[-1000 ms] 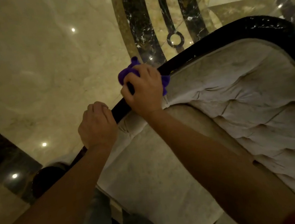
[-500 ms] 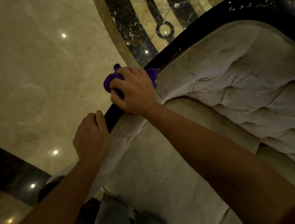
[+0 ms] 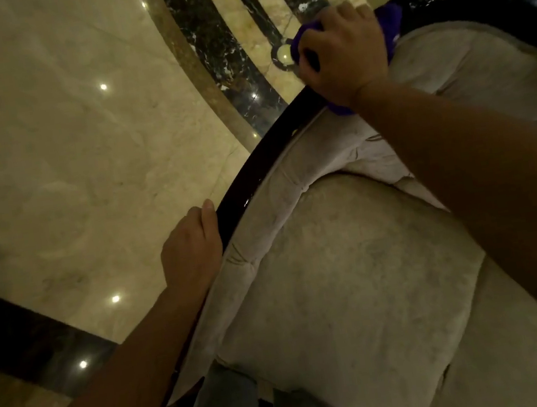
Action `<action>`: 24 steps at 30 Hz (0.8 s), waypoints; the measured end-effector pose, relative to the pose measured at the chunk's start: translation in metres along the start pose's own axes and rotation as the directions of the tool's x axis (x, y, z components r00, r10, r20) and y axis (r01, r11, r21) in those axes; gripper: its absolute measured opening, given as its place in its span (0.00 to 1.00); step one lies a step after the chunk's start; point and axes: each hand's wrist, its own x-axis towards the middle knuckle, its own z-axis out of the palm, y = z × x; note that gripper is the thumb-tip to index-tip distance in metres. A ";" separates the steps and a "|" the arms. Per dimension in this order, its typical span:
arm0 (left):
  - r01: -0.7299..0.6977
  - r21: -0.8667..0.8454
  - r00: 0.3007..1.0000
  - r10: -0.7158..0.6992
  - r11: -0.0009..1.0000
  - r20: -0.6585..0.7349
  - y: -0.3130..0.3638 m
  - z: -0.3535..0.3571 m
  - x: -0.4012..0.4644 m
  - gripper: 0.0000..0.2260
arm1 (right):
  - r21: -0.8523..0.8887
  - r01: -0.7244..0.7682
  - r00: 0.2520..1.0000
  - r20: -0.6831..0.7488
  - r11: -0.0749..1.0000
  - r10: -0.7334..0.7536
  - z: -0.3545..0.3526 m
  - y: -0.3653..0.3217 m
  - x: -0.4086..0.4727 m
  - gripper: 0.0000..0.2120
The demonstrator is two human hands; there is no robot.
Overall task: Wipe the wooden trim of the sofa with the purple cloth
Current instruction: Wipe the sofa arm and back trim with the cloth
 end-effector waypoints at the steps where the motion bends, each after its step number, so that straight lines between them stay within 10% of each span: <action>1: -0.016 0.017 1.000 0.016 1.000 0.016 0.008 0.001 0.005 0.23 | -0.025 -0.034 0.999 -0.009 0.999 0.033 -0.003 0.008 0.004 0.21; 14: -0.322 0.214 0.939 0.339 0.922 -0.052 0.161 0.056 0.109 0.20 | 0.041 -0.289 0.951 -0.099 0.956 0.292 -0.014 0.004 -0.002 0.11; 19: -0.328 0.247 0.935 0.350 0.912 -0.051 0.171 0.061 0.117 0.21 | 0.037 -0.080 0.996 -0.028 0.996 0.082 -0.020 0.032 0.009 0.11; 24: -0.321 0.262 0.937 0.346 0.910 -0.054 0.167 0.062 0.116 0.23 | 0.053 -0.424 0.901 0.119 0.904 0.416 -0.041 0.108 0.043 0.16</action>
